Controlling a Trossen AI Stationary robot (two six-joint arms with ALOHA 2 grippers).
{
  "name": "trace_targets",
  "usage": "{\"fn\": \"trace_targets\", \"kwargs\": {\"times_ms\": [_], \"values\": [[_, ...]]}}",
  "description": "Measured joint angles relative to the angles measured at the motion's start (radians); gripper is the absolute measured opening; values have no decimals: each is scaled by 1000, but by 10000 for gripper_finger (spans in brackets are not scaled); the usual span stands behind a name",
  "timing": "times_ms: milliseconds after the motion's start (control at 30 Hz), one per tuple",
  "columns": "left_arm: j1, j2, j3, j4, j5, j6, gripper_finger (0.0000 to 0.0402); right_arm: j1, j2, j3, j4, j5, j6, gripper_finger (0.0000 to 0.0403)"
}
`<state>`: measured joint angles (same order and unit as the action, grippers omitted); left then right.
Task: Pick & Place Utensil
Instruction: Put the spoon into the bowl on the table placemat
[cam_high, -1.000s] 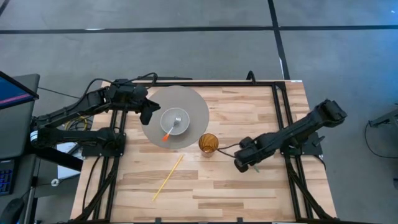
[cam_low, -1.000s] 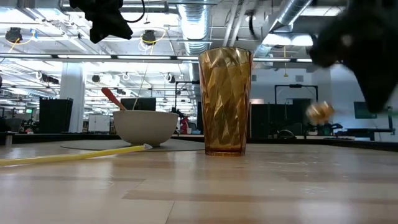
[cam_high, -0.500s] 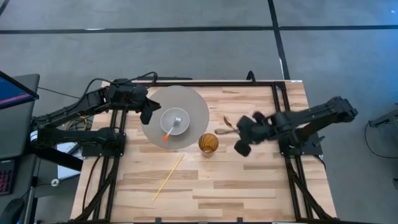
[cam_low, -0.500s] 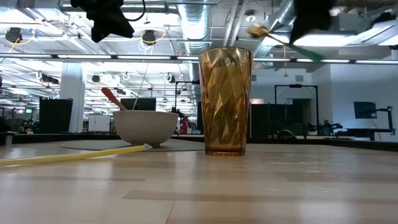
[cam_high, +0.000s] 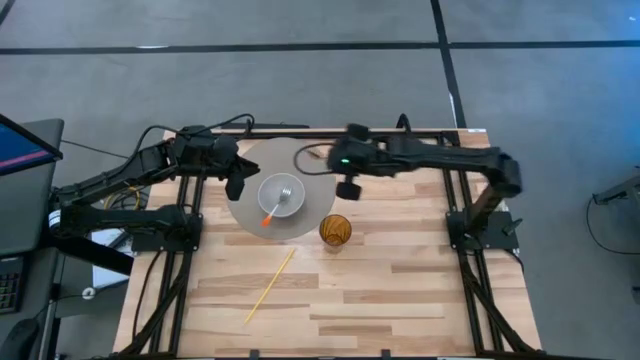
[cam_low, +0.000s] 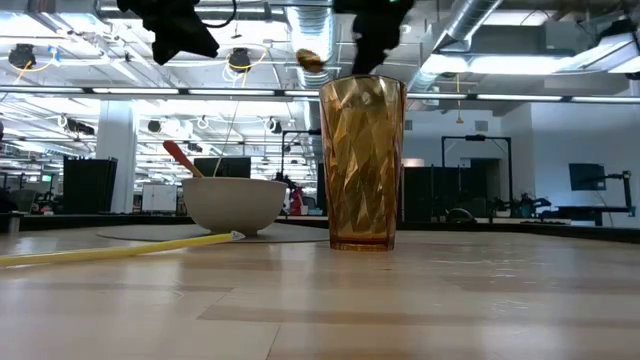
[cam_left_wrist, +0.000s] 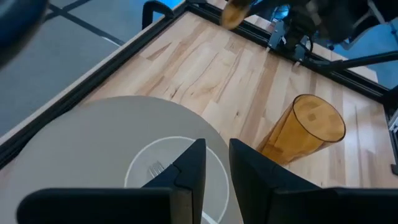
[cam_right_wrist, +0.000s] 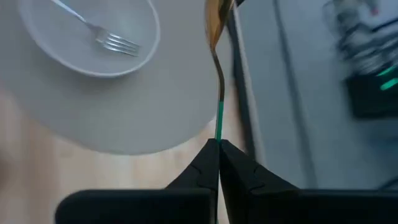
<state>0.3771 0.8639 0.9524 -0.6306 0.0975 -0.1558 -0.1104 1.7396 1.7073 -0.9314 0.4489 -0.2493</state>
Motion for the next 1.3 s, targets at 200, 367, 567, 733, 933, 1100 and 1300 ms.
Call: {"fn": "trace_targets", "kwargs": {"times_ms": [200,367,567,733,933,1100,1300], "values": [[0,0,0,4,0,3,72,22,202,175,-1,197,-207,0],[0,-1,0,4,0,3,72,51,312,220,-5,233,-234,0],[0,-3,0,4,0,3,72,91,396,222,18,428,-374,0],[0,-3,0,4,0,3,72,97,450,222,99,603,-505,0],[0,-3,0,4,0,3,72,110,529,221,106,633,-604,0],[0,-3,0,4,0,37,72,136,571,221,150,633,-672,0],[0,-3,0,4,0,46,72,138,573,220,207,604,-744,0]]}}
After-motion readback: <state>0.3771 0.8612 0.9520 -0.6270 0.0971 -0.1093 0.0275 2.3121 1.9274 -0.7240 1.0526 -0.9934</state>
